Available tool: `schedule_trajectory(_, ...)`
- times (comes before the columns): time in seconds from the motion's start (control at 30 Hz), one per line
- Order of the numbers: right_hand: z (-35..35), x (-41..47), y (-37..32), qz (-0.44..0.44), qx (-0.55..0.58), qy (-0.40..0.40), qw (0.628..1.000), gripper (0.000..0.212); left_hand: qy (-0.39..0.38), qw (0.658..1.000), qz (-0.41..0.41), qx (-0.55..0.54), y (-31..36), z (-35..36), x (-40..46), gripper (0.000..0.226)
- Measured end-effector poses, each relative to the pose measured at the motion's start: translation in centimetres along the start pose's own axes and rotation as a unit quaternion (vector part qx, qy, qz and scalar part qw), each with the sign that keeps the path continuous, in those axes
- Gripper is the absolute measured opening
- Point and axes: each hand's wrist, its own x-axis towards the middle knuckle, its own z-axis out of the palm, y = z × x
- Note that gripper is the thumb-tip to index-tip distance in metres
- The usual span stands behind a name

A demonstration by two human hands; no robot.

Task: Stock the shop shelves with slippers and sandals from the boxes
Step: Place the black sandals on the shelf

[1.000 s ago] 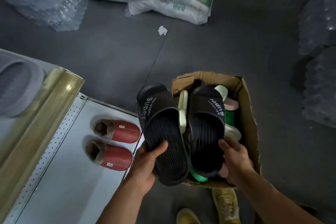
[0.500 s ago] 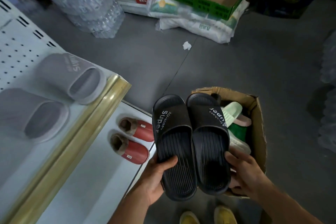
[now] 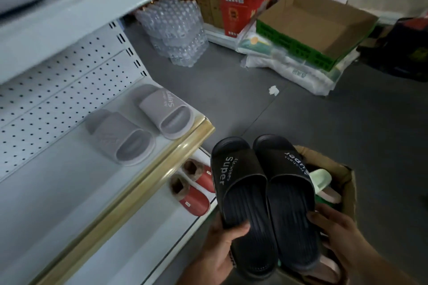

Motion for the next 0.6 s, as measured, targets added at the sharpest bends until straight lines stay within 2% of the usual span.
schedule_trajectory(0.13, 2.3, -1.4, -2.4, -0.020, -0.006, -0.047, 0.999, 0.022, 0.038, 0.997, 0.064, -0.001, 2.2, -1.0, -1.8, 0.089)
schedule_trajectory(0.2, 3.8, -2.1, -3.4, -0.030, -0.004, -0.080, 0.996, 0.023, 0.051, 0.996, 0.071, 0.010, 3.1, -2.4, -2.8, 0.098)
schedule_trajectory(0.3, 6.3, -3.5, -4.5, -0.042, -0.005, -0.116, 0.992, 0.020, 0.045, 0.996, 0.082, 0.009, 4.4, -4.5, -5.7, 0.079)
schedule_trajectory(0.43, 10.9, -5.3, -5.0, -0.041, -0.029, -0.169, 0.984, 0.022, 0.024, 0.995, 0.100, -0.006, 5.7, -8.7, -9.0, 0.073)
schedule_trajectory(0.6, 17.6, -7.0, -3.7, -0.037, -0.052, -0.201, 0.977, 0.038, 0.080, 0.985, 0.141, -0.059, 6.8, -14.7, -12.7, 0.056)
